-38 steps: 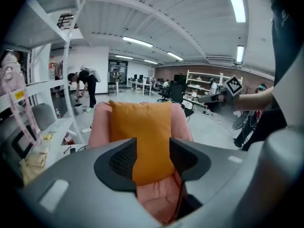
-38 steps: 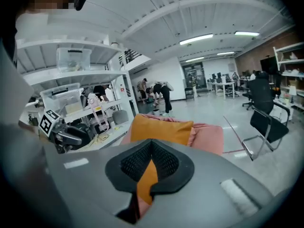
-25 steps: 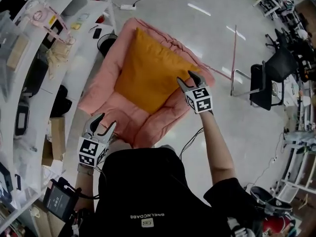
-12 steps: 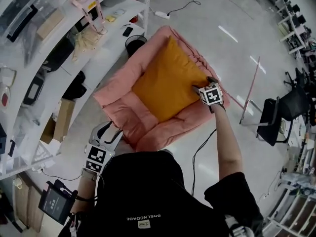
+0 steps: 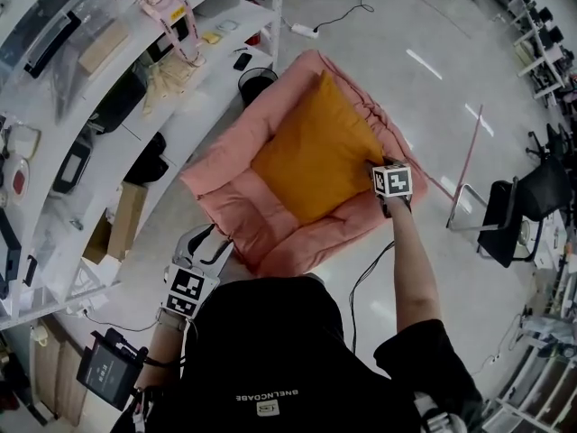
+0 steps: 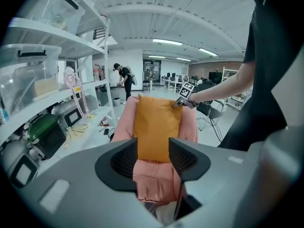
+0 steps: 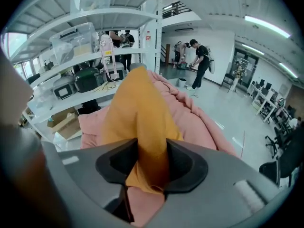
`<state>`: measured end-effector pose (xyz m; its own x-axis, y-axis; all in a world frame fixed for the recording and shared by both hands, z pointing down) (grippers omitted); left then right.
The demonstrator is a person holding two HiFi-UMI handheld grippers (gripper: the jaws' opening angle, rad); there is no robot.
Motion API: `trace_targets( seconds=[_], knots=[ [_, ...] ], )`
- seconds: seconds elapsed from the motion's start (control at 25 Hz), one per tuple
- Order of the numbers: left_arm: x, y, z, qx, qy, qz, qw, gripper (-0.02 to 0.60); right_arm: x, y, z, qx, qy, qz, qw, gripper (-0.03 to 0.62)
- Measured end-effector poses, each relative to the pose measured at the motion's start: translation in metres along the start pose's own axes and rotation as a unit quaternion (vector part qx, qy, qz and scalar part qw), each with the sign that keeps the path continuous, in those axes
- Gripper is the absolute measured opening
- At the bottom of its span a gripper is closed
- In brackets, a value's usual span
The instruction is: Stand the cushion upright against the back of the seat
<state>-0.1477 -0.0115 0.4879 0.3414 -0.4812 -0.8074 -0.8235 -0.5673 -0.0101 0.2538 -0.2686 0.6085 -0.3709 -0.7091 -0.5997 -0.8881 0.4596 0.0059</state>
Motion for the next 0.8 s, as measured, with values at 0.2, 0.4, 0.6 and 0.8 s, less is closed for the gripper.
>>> trace_targets(
  seconds=[0.2, 0.4, 0.6, 0.8],
  knots=[
    [0.004, -0.003, -0.002, -0.011, -0.002, -0.014, 0.9998, 0.213, -0.021, -0.019, 0.021, -0.026, -0.023, -0.056, 0.998, 0.163],
    [0.001, -0.003, -0.003, -0.016, -0.001, -0.011, 0.9998, 0.21, -0.046, -0.034, 0.034, -0.038, -0.043, -0.122, 0.991, 0.152],
    [-0.004, 0.014, -0.003, -0.016, -0.002, -0.003, 0.9999, 0.207, -0.032, -0.027, 0.015, -0.063, -0.039, -0.122, 0.99, 0.153],
    [-0.007, 0.014, 0.003, -0.012, 0.001, 0.006, 0.9999, 0.204, -0.028, -0.031, 0.009, -0.067, -0.03, -0.126, 0.989, 0.166]
  ],
)
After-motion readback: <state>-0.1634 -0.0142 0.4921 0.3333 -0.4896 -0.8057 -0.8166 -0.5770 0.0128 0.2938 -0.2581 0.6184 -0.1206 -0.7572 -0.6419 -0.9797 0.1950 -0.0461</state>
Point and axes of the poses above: the fingertips, and each gripper's own axes: z backward along the fingers, y to its left, x out of its top, the point moved 3 cm from there along z, backward along the fingers, and after that the axes turned 2 degrees about x, right-handed, at the moved point
